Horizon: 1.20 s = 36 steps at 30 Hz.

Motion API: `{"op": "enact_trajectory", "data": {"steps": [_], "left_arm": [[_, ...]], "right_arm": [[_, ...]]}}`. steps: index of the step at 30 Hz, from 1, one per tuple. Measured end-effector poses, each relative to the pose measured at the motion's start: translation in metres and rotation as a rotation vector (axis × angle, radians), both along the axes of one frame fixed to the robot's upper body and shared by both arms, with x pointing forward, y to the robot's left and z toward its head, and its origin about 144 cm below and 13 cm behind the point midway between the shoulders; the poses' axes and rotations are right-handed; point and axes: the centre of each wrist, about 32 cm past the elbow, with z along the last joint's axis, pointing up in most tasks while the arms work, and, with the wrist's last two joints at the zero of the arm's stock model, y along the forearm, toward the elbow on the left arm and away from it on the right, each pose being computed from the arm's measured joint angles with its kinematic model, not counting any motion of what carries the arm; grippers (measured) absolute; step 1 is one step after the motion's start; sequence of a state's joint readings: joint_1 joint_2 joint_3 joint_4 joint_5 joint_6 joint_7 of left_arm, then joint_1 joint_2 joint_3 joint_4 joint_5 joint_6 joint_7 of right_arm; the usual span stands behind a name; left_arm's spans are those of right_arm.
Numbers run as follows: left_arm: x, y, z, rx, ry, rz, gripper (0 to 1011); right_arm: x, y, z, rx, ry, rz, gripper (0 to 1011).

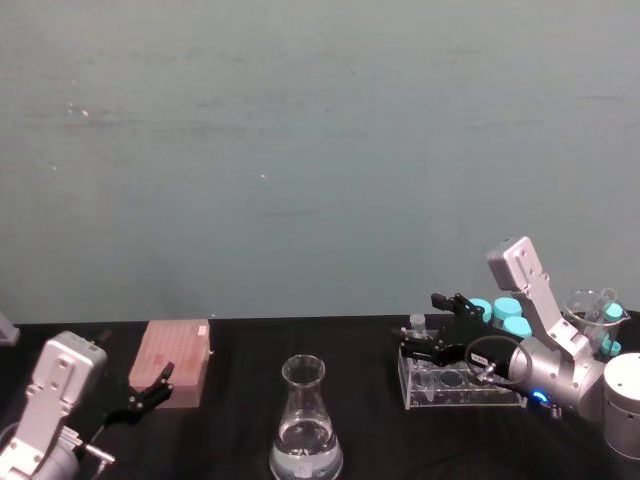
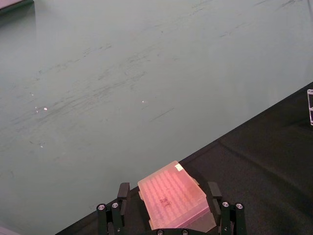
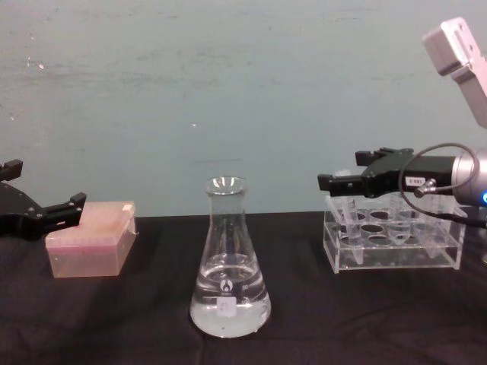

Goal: Pour the liquid from the test tube into the beaker using one hand.

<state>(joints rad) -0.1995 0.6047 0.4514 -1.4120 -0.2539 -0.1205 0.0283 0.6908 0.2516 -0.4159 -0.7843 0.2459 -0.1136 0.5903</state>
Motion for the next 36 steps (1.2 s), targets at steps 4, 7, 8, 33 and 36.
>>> {"op": "enact_trajectory", "data": {"steps": [4, 7, 8, 33, 36], "left_arm": [[0.0, 0.0, 0.0, 0.0, 0.0, 0.0, 1000], [0.0, 0.0, 0.0, 0.0, 0.0, 0.0, 1000], [0.0, 0.0, 0.0, 0.0, 0.0, 0.0, 1000], [0.0, 0.0, 0.0, 0.0, 0.0, 0.0, 1000], [0.0, 0.0, 0.0, 0.0, 0.0, 0.0, 1000]], "right_arm": [[0.0016, -0.0003, -0.0022, -0.003, 0.01, -0.005, 1005], [0.0031, 0.0, -0.0041, -0.004, 0.018, -0.008, 1005], [0.0037, 0.0003, -0.005, -0.005, 0.021, -0.009, 1005], [0.0068, 0.0024, -0.0082, -0.025, 0.03, -0.022, 1005], [0.0068, 0.0023, -0.0082, -0.025, 0.031, -0.022, 1005]]}}
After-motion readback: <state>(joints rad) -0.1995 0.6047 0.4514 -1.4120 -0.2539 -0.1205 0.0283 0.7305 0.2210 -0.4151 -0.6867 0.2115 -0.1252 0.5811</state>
